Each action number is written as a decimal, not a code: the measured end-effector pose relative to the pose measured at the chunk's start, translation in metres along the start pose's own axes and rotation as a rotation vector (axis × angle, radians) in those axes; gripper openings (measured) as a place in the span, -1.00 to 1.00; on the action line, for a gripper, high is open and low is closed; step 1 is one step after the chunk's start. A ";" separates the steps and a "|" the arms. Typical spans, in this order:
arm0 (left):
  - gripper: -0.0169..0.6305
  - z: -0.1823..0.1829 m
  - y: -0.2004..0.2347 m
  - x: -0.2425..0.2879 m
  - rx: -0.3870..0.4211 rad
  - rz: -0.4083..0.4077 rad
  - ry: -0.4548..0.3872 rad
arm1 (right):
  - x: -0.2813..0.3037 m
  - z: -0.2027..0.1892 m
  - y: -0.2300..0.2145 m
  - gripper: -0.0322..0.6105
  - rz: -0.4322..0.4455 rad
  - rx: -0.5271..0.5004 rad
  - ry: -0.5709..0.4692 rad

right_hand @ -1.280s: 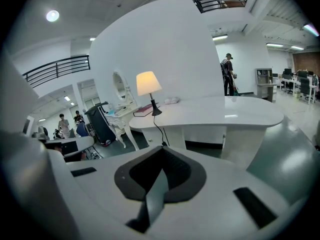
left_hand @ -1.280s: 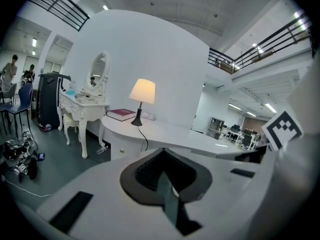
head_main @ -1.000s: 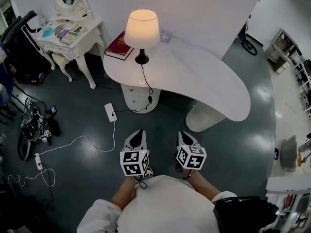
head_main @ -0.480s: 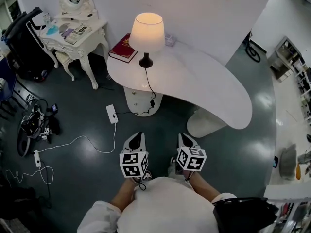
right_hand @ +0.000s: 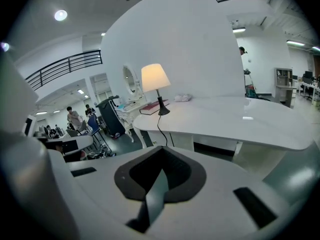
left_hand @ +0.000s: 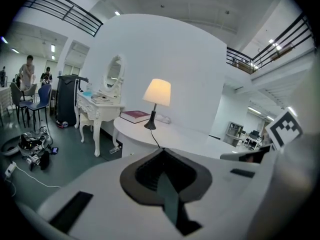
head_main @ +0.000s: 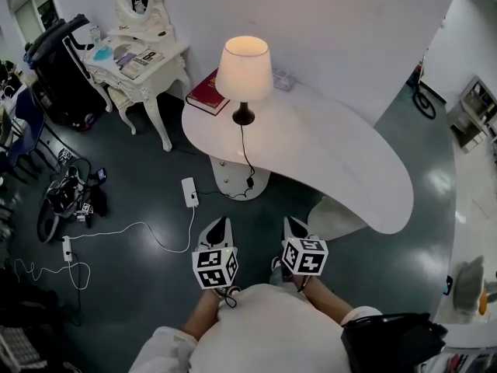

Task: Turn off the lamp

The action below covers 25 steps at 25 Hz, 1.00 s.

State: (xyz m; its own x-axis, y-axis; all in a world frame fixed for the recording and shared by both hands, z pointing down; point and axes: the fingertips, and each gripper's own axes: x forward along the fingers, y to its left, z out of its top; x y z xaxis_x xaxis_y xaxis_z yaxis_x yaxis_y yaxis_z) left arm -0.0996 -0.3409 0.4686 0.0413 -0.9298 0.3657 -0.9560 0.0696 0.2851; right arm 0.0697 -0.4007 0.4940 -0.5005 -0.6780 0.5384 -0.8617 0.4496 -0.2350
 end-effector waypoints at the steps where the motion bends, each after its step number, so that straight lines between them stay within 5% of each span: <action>1: -0.92 0.002 -0.002 0.003 -0.001 0.008 -0.003 | 0.003 0.004 -0.002 -0.90 0.009 -0.003 0.003; 25: -0.92 0.004 -0.039 0.063 -0.094 0.200 -0.011 | 0.075 0.045 -0.025 -0.90 0.259 -0.164 0.126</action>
State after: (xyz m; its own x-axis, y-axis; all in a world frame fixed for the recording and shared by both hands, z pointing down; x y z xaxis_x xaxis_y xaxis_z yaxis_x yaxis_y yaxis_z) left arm -0.0612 -0.4037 0.4765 -0.1501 -0.8980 0.4135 -0.9135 0.2860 0.2894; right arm 0.0502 -0.4888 0.5036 -0.6787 -0.4560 0.5757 -0.6769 0.6925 -0.2495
